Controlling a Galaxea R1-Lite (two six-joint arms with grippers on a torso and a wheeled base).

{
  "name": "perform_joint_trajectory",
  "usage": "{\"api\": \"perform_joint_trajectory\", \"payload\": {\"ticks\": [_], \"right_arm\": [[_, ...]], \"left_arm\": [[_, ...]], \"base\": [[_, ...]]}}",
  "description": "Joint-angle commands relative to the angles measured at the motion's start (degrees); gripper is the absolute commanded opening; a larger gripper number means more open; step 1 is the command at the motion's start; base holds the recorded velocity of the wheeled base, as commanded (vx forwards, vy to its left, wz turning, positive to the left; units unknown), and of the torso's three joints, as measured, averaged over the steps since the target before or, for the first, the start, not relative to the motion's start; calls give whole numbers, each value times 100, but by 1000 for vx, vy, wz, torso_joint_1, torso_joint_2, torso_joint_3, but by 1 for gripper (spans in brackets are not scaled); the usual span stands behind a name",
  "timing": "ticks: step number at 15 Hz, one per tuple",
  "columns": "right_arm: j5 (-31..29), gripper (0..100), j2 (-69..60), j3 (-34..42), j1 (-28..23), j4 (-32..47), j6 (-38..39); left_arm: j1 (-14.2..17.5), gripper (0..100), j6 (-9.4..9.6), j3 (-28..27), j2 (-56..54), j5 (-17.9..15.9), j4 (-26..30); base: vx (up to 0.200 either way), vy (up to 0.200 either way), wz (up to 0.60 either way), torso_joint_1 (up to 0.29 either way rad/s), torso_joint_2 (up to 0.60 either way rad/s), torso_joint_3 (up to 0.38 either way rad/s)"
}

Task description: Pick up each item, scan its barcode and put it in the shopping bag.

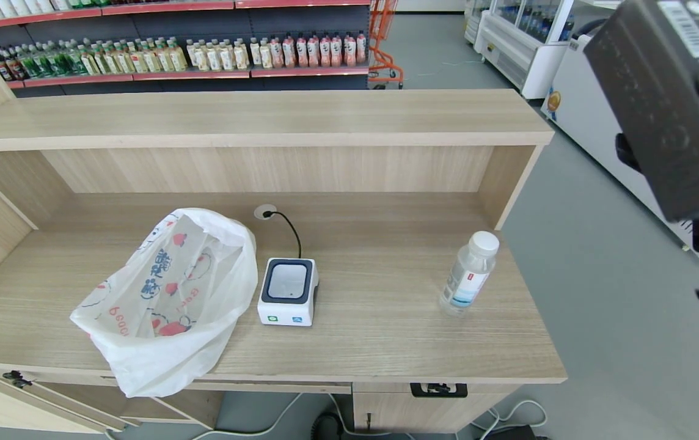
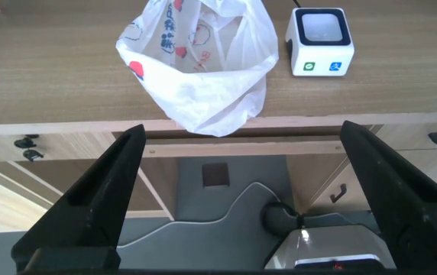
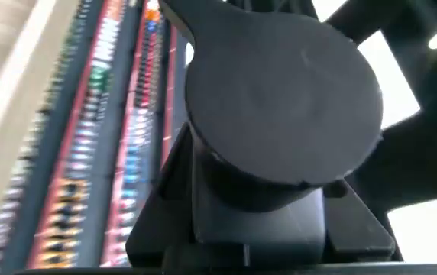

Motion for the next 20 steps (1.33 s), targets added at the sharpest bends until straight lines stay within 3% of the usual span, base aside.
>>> {"api": "perform_joint_trajectory", "payload": {"ticks": [1,3,5,20], "right_arm": [[176,0,-246,486,884,-96,-1169],[317,0,-263,522,1183,870,-2303],[378,0,-474,680,1165,1398,-2593],[616,0,-1257,1374,1148,1407,-2645]], "left_arm": [[-2,100,0,0,-2,-1,0],[-2,100,0,0,-2,-1,0],[-2,100,0,0,-2,-1,0],[-2,100,0,0,-2,-1,0]], "base": [[0,0,0,0,0,0],[0,0,0,0,0,0],[0,0,0,0,0,0],[0,0,0,0,0,0]]}}
